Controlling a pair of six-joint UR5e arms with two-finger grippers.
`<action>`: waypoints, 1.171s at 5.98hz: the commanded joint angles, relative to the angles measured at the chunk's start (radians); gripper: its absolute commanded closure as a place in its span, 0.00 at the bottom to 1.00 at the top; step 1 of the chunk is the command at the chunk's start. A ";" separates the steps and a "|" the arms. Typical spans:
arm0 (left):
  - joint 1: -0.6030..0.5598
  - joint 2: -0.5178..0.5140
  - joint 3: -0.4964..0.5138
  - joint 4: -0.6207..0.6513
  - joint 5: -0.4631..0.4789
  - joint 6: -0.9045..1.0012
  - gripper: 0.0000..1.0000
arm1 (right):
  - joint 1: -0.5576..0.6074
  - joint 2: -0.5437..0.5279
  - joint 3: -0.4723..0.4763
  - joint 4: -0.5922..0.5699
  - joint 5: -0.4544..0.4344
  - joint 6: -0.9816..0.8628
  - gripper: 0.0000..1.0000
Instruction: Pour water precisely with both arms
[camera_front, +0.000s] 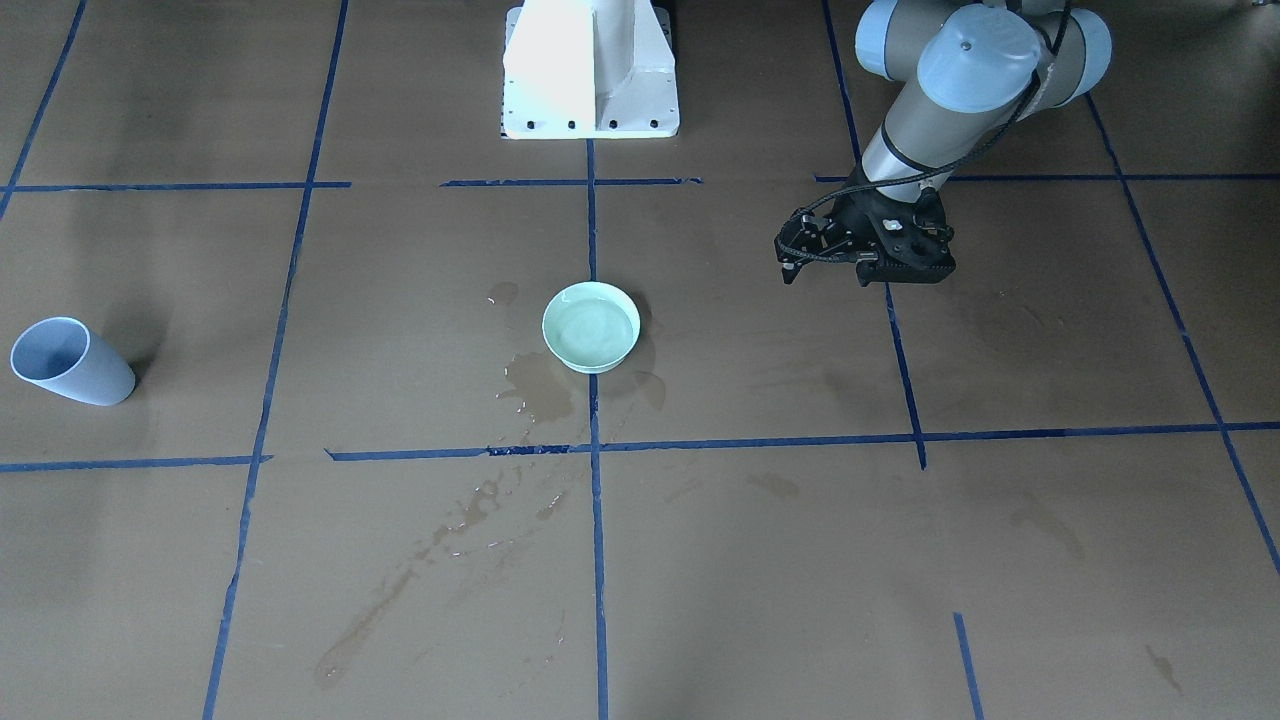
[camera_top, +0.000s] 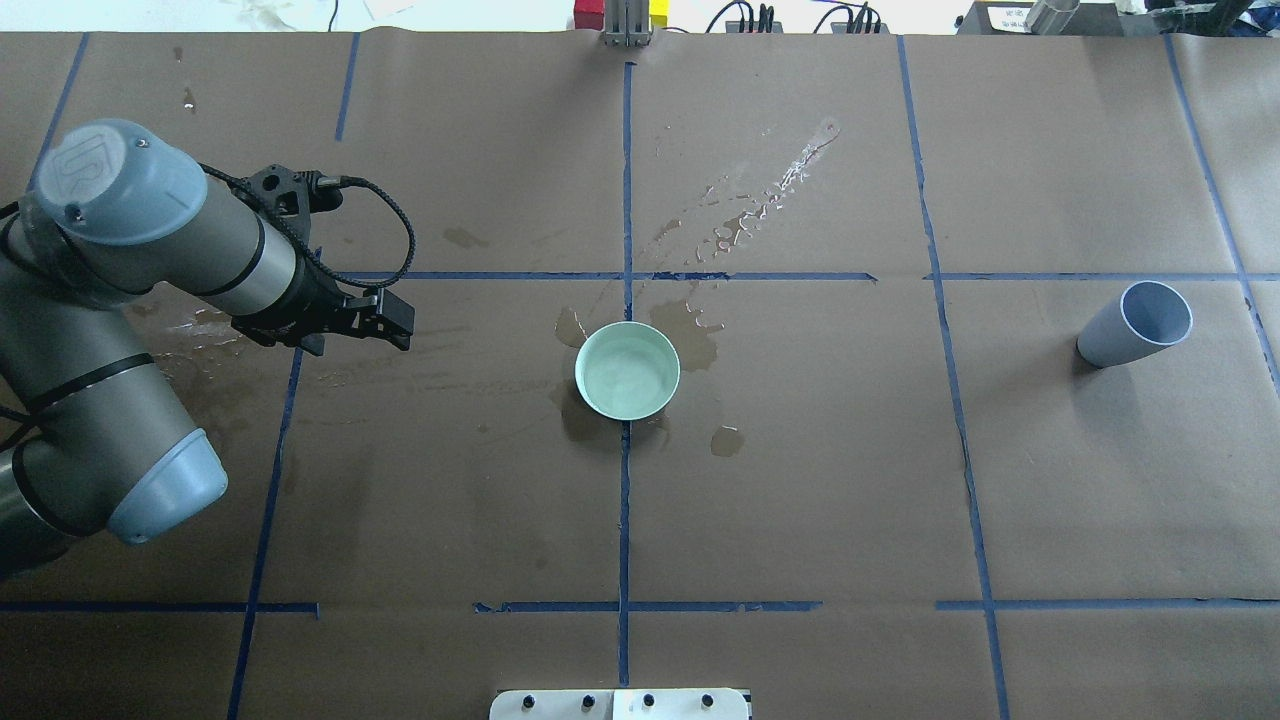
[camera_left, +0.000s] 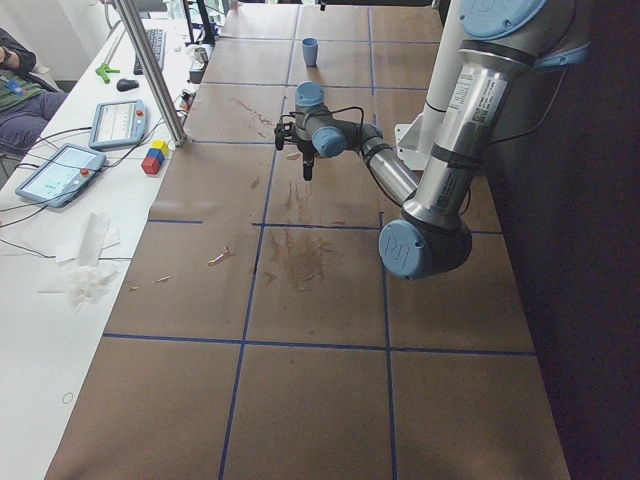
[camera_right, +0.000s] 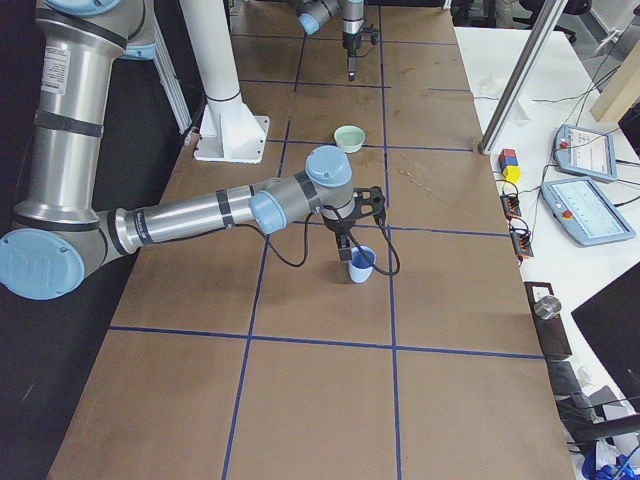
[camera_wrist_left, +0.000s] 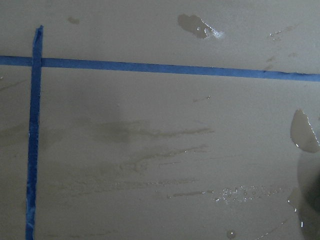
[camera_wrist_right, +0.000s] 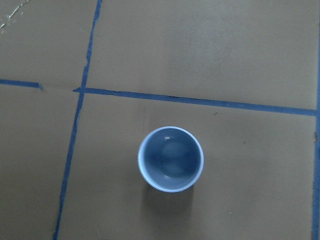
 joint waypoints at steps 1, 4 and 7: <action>0.001 -0.002 0.005 -0.001 0.001 -0.002 0.00 | -0.189 -0.051 0.013 0.224 -0.207 0.221 0.00; 0.002 -0.004 0.003 -0.002 0.003 -0.002 0.00 | -0.385 -0.130 -0.155 0.627 -0.473 0.389 0.00; 0.002 -0.005 0.005 -0.002 0.003 -0.002 0.00 | -0.608 -0.137 -0.334 0.896 -0.814 0.478 0.00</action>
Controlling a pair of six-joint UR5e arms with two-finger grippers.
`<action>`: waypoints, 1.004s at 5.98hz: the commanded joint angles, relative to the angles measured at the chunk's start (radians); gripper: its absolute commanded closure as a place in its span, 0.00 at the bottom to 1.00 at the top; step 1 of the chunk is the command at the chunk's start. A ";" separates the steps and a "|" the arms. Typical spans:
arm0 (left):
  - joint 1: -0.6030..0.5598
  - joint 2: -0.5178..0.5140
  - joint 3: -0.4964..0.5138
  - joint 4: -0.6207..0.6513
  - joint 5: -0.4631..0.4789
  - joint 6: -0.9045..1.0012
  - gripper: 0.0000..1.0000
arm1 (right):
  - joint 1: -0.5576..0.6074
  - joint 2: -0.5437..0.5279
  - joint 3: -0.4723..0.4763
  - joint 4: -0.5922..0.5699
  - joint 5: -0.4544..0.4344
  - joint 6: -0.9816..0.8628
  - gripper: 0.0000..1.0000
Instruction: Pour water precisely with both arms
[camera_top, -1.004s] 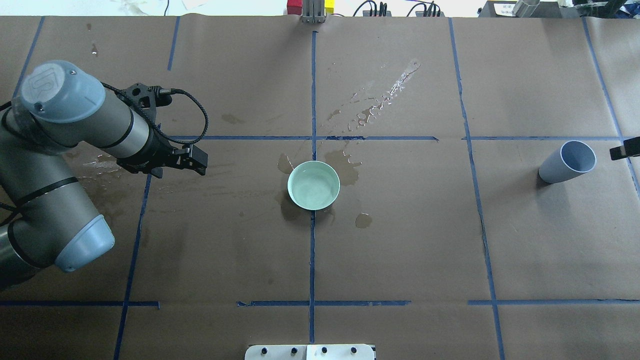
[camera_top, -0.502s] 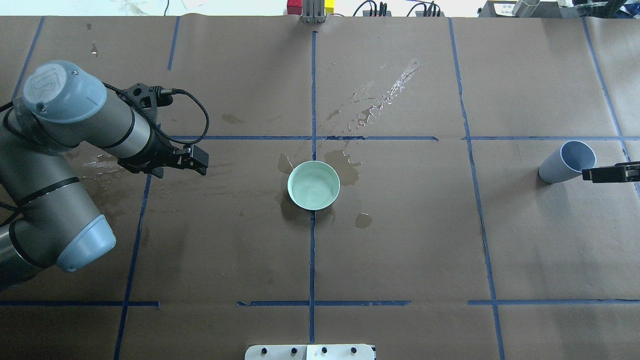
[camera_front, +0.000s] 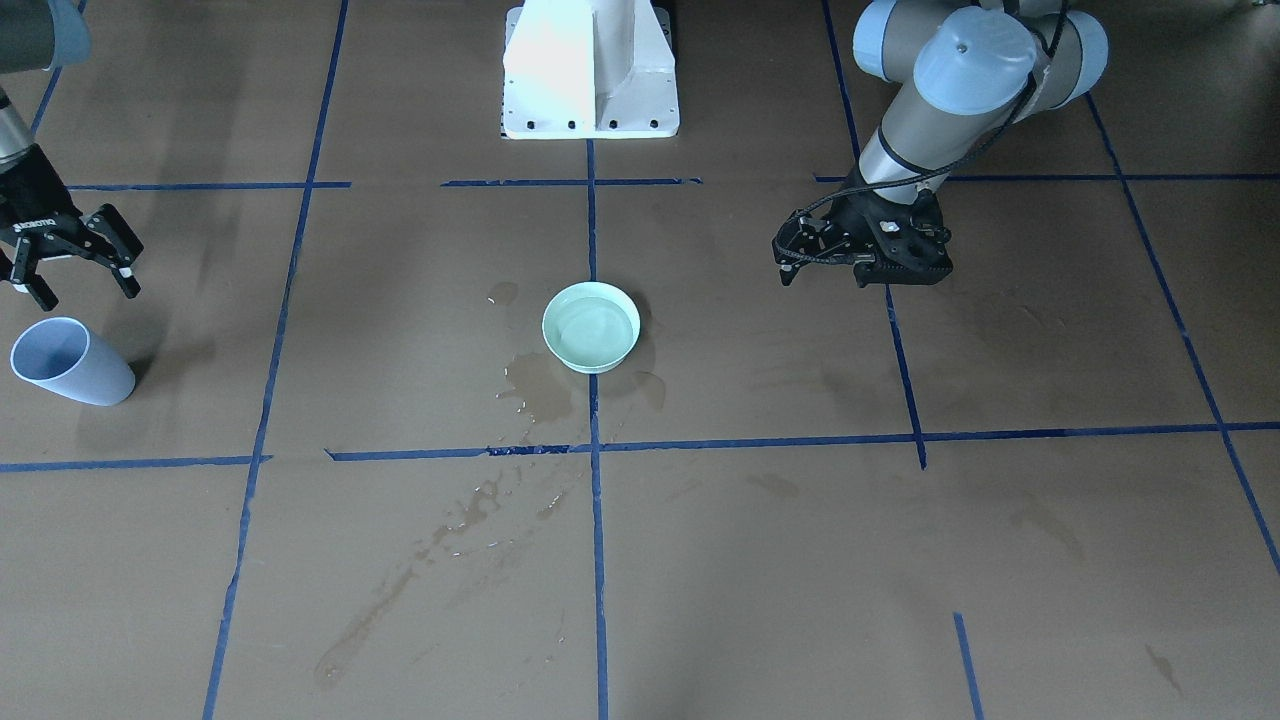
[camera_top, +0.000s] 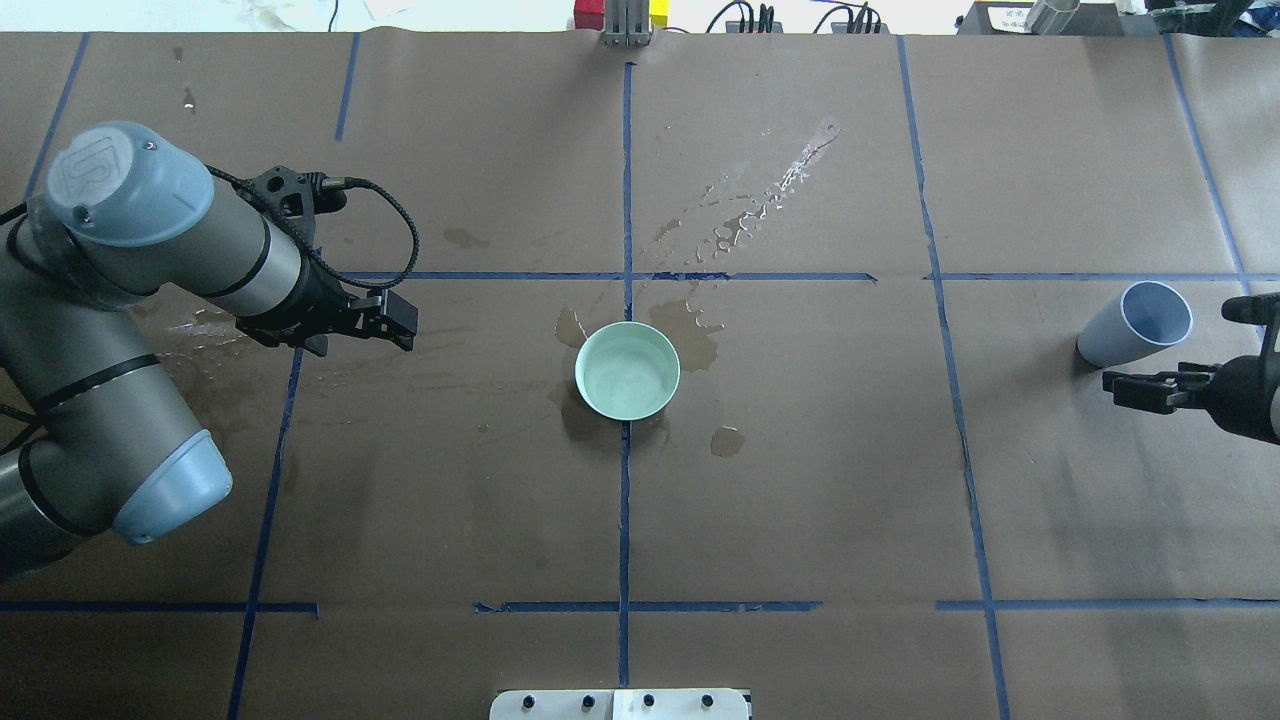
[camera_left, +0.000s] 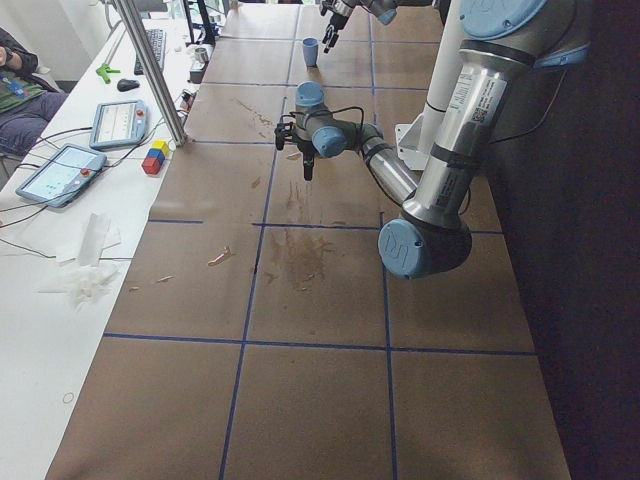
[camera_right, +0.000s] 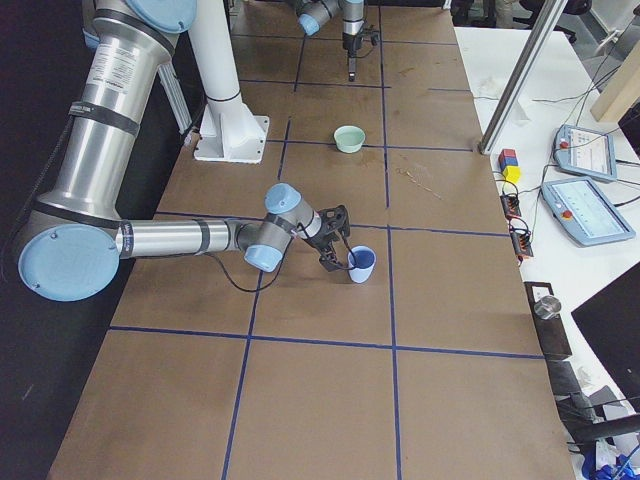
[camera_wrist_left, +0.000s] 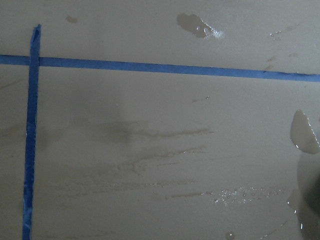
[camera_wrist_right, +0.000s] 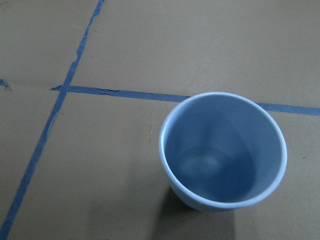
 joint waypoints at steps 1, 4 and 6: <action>0.000 -0.001 0.001 0.000 0.000 0.000 0.00 | -0.071 -0.003 -0.134 0.193 -0.168 0.010 0.00; 0.003 -0.001 -0.009 0.000 0.000 -0.031 0.00 | -0.178 -0.003 -0.150 0.215 -0.433 0.056 0.00; 0.003 -0.001 -0.009 -0.002 0.000 -0.031 0.00 | -0.200 0.008 -0.150 0.221 -0.529 0.057 0.00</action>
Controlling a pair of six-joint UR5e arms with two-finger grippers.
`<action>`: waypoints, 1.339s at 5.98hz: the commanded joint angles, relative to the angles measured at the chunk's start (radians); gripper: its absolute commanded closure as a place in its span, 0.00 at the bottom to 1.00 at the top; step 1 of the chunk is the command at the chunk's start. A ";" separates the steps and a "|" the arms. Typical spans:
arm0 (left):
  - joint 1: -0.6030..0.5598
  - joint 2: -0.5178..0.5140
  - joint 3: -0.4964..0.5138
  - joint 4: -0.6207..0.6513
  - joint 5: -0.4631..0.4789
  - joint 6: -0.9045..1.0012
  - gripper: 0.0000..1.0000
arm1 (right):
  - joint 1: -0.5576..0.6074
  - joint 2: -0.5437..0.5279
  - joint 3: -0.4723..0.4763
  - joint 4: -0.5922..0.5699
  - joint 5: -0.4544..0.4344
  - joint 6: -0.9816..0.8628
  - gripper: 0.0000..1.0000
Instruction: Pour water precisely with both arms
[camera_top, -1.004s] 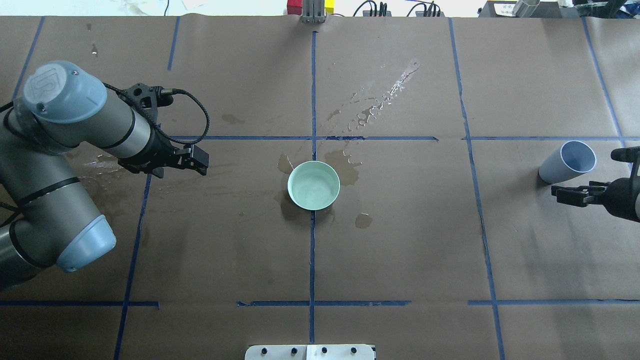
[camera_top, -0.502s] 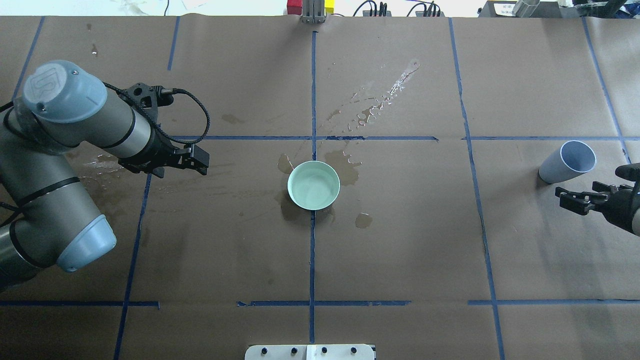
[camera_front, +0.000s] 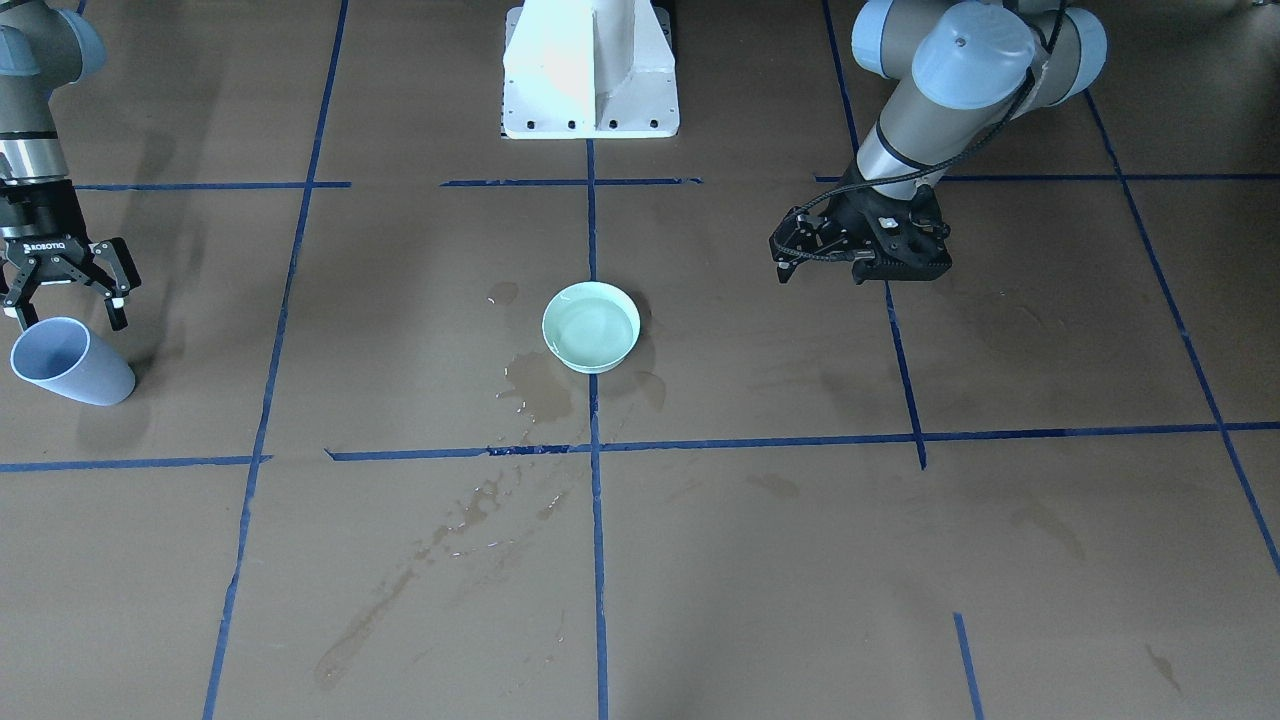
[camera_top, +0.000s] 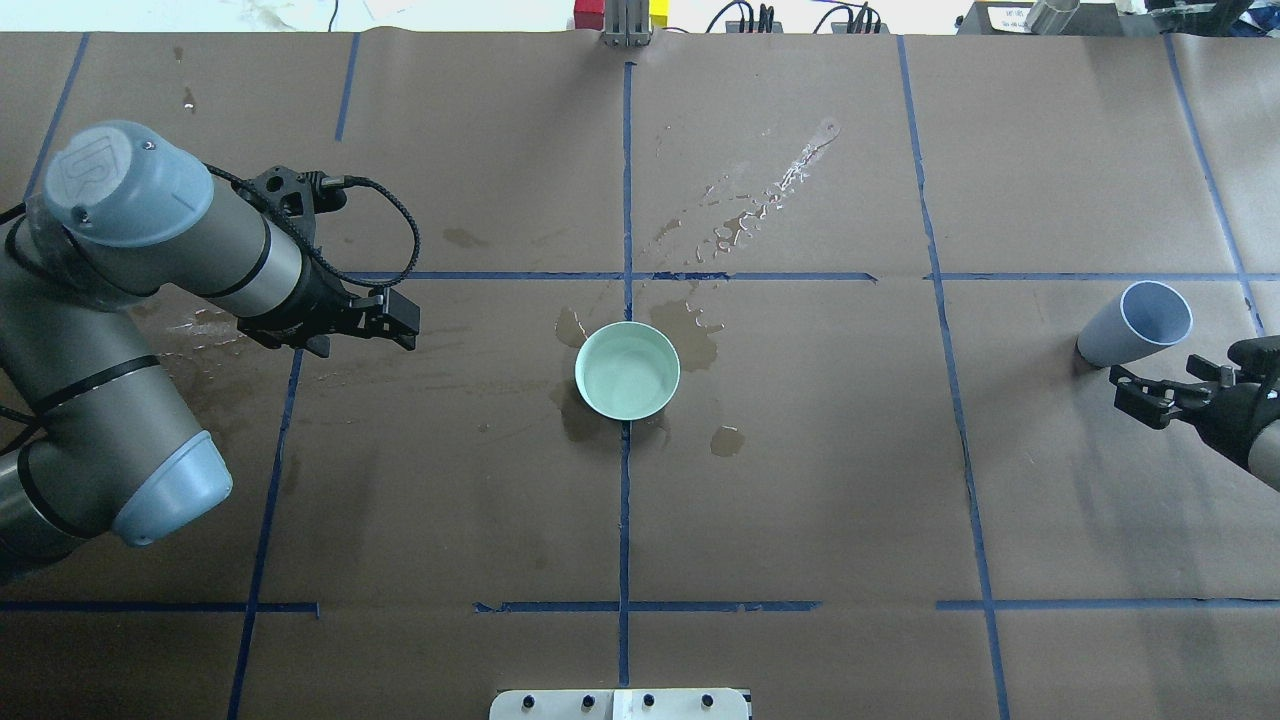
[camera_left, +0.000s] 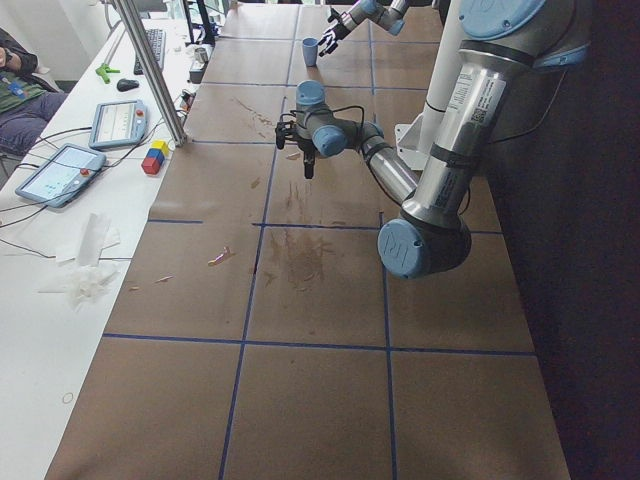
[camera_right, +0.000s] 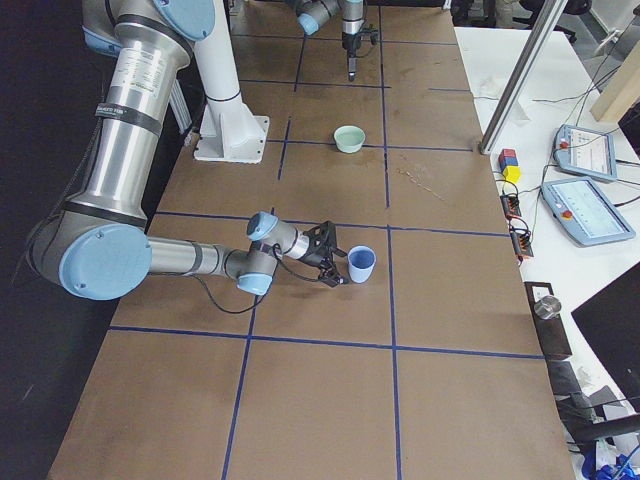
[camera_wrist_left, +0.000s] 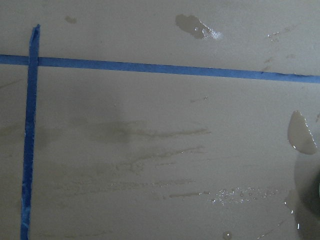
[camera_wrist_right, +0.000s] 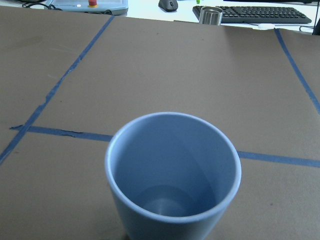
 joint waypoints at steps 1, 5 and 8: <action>0.000 0.000 0.000 -0.001 0.002 -0.001 0.00 | -0.016 0.028 -0.052 0.098 -0.060 0.002 0.00; 0.000 0.000 0.006 -0.001 0.002 0.000 0.00 | -0.016 0.076 -0.118 0.134 -0.101 -0.015 0.00; 0.003 0.000 0.007 -0.003 0.003 0.000 0.00 | -0.016 0.123 -0.178 0.136 -0.121 -0.039 0.00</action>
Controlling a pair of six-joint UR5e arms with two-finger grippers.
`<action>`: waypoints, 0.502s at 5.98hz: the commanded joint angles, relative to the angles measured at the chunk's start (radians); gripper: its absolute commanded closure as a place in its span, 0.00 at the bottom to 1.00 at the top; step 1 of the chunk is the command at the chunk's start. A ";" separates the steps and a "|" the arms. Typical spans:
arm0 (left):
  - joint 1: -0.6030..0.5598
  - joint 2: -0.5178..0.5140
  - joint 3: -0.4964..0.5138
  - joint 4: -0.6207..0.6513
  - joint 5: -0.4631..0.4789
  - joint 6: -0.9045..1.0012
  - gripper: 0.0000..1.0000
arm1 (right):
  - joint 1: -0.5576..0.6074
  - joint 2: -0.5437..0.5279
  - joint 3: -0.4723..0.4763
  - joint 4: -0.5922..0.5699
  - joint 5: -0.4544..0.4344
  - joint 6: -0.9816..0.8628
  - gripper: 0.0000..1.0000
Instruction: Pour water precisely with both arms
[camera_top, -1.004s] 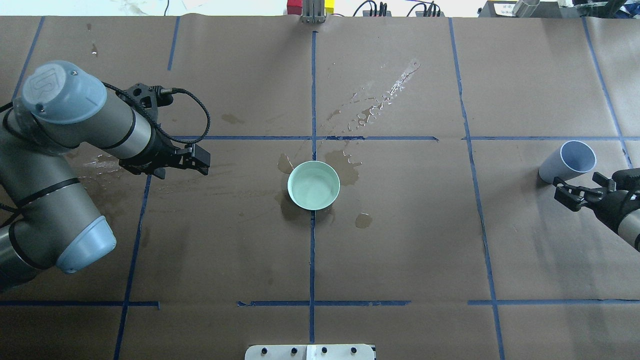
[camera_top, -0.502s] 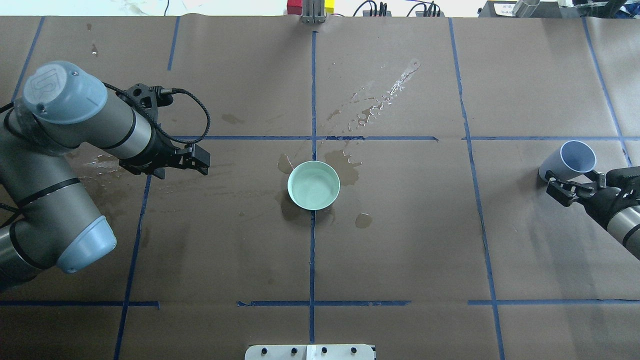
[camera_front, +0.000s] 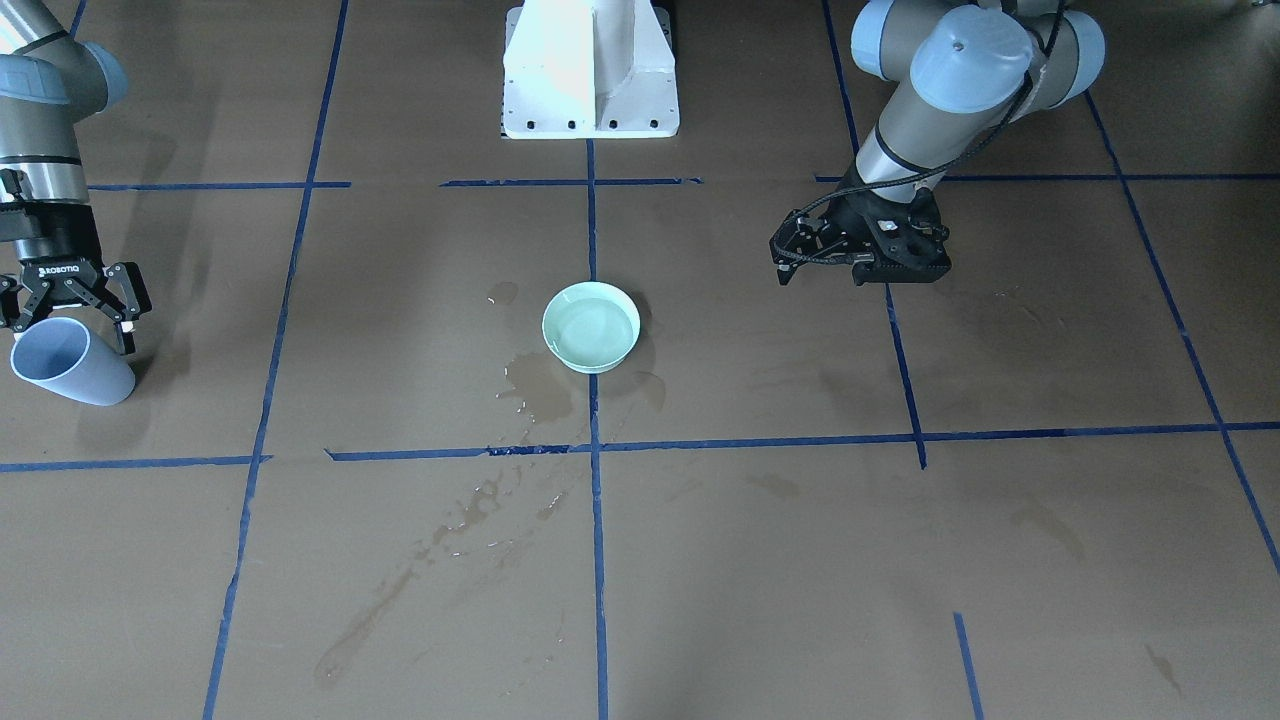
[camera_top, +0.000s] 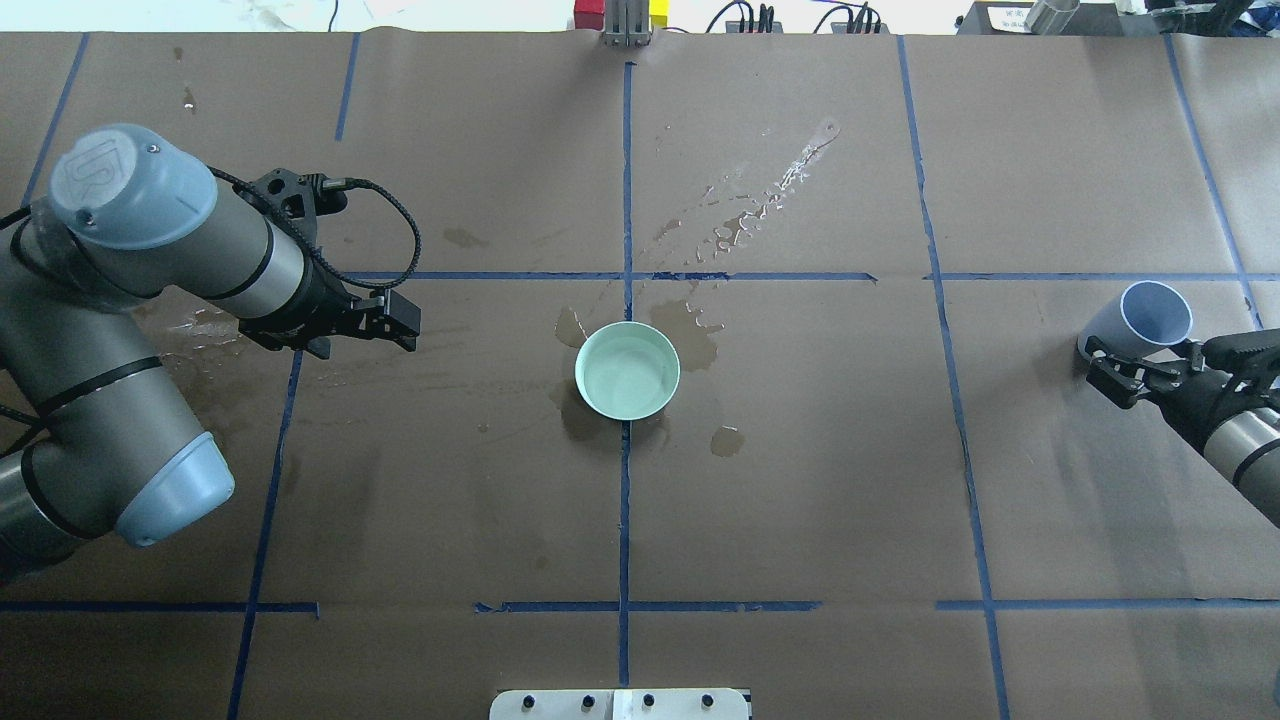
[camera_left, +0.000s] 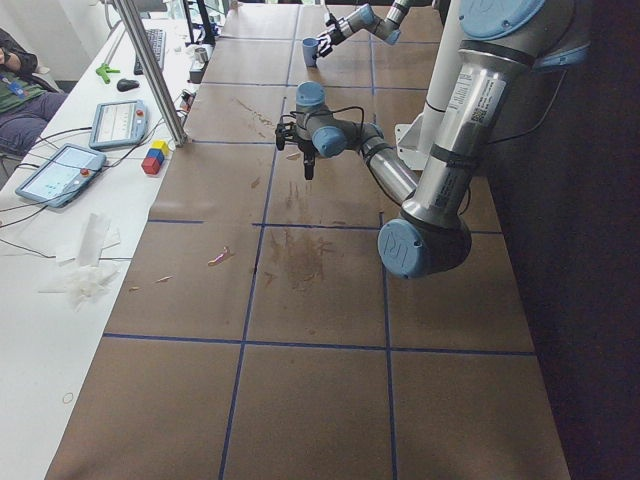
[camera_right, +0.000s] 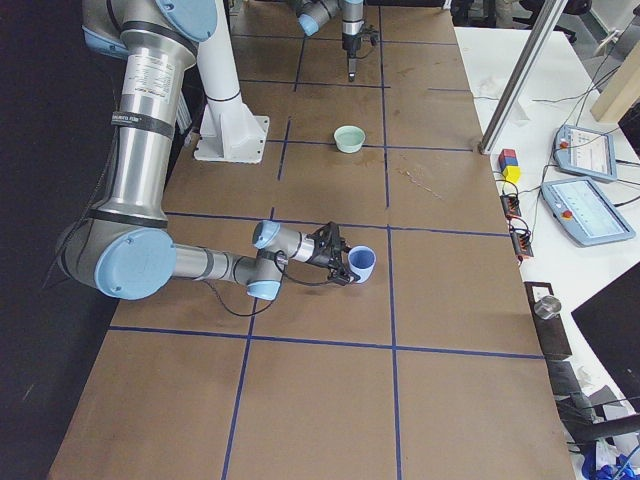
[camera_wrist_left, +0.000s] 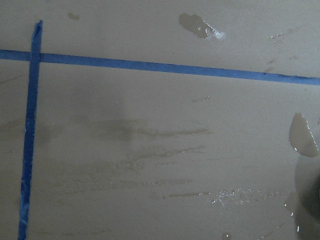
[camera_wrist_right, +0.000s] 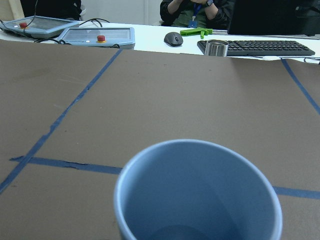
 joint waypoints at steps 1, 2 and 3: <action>0.001 0.000 0.000 -0.001 0.002 0.000 0.00 | 0.000 0.020 -0.030 0.001 -0.008 -0.011 0.00; 0.001 0.000 0.000 -0.001 0.002 0.000 0.00 | 0.000 0.022 -0.032 0.001 -0.010 -0.031 0.00; 0.001 0.000 0.000 -0.001 0.002 0.000 0.00 | 0.000 0.022 -0.032 0.001 -0.016 -0.031 0.00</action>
